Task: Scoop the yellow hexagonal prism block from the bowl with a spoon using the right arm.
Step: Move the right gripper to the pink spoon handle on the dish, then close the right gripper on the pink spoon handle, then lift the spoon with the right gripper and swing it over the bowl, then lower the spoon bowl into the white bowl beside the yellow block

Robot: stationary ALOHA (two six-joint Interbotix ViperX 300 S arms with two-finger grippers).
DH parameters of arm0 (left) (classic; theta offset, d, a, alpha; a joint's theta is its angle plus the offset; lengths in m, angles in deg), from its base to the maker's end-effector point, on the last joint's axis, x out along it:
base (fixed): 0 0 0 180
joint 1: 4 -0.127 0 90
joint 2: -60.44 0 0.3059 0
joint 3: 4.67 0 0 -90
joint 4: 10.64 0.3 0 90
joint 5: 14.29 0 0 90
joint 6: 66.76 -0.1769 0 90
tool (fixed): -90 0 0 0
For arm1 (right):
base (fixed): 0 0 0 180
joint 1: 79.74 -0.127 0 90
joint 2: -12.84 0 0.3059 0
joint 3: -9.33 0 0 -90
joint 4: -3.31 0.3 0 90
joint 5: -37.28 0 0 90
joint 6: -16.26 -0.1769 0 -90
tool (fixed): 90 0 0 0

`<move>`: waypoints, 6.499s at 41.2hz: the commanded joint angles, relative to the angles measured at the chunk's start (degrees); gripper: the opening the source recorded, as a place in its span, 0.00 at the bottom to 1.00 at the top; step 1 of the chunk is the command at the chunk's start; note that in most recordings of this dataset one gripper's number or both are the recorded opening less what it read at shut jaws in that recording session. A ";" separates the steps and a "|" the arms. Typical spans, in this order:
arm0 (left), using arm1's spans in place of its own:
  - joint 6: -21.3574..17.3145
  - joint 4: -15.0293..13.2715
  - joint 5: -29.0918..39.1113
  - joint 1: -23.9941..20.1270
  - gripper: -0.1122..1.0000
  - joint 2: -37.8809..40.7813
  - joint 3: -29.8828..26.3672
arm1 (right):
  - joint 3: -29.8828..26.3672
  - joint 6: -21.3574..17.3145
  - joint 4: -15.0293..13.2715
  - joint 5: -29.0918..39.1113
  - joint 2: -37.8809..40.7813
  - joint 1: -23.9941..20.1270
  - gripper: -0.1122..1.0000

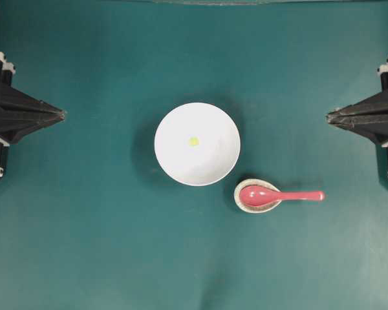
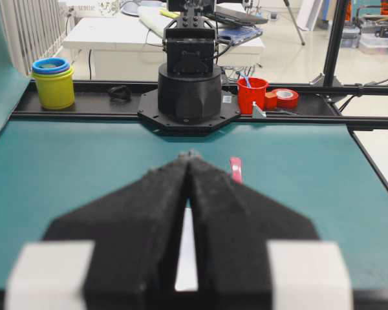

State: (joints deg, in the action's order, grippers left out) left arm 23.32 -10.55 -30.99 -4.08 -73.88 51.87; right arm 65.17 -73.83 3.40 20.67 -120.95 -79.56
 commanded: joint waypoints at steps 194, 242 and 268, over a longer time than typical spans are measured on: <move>2.29 0.53 5.36 -0.09 0.10 0.18 -1.23 | 9.05 -2.37 36.04 -47.81 57.22 -33.22 0.30; 1.41 0.53 5.27 -0.09 0.10 0.26 -1.23 | -22.94 17.75 34.98 28.74 38.67 4.57 0.30; 1.41 0.62 5.45 -0.09 0.10 0.18 -1.23 | -29.00 15.03 30.06 37.79 46.85 7.29 0.30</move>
State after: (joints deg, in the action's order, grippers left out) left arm 24.82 -10.11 -25.10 -4.08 -74.23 51.87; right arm 37.39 -58.18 34.07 58.46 -74.10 -72.36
